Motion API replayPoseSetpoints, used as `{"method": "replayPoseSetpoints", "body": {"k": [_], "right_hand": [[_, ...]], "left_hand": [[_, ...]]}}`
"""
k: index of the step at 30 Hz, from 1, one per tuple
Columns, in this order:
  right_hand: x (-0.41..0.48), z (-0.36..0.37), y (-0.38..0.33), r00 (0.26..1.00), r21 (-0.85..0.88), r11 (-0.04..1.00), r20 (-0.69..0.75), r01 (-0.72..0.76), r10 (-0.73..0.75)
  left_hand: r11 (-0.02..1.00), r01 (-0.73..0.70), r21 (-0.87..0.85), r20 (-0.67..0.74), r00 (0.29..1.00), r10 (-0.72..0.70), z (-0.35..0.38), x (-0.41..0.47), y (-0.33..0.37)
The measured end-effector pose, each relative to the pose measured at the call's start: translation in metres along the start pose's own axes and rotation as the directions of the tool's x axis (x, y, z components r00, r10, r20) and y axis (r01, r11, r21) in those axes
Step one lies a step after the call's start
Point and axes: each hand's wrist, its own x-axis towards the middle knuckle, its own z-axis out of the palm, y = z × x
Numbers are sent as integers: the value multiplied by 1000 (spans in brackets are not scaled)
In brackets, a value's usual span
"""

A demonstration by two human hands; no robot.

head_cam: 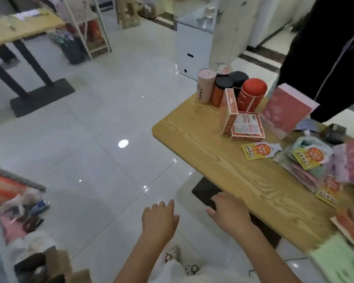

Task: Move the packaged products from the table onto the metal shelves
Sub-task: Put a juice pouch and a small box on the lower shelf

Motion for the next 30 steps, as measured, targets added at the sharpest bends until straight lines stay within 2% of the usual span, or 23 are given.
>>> {"method": "replayPoseSetpoints", "body": {"k": [3, 7, 12, 16, 26, 28, 30], "right_hand": [[-14, 8, 18, 989, 84, 986, -16, -147, 149], [-37, 18, 47, 943, 245, 916, -14, -318, 332], [-71, 27, 90, 861, 350, 808, -8, -474, 508], [-93, 39, 135, 784, 405, 718, -4, -566, 621], [-97, 68, 290, 630, 514, 565, -60, -646, 775], [-94, 70, 315, 626, 506, 558, -44, -658, 778], [-89, 74, 336, 654, 495, 571, -6, -655, 756]], "left_hand": [[991, -111, 78, -27, 993, 114, -10, 18, 8], [953, -259, 155, -13, 964, 264, -12, 36, 32], [872, -420, 251, 89, 907, 411, -14, 48, 78], [808, -514, 288, 117, 857, 503, -22, 63, 127], [752, -539, 379, 147, 838, 526, -23, 114, 284], [749, -545, 378, 172, 836, 521, -23, 126, 313], [758, -537, 371, 177, 842, 510, -23, 137, 340]]}}
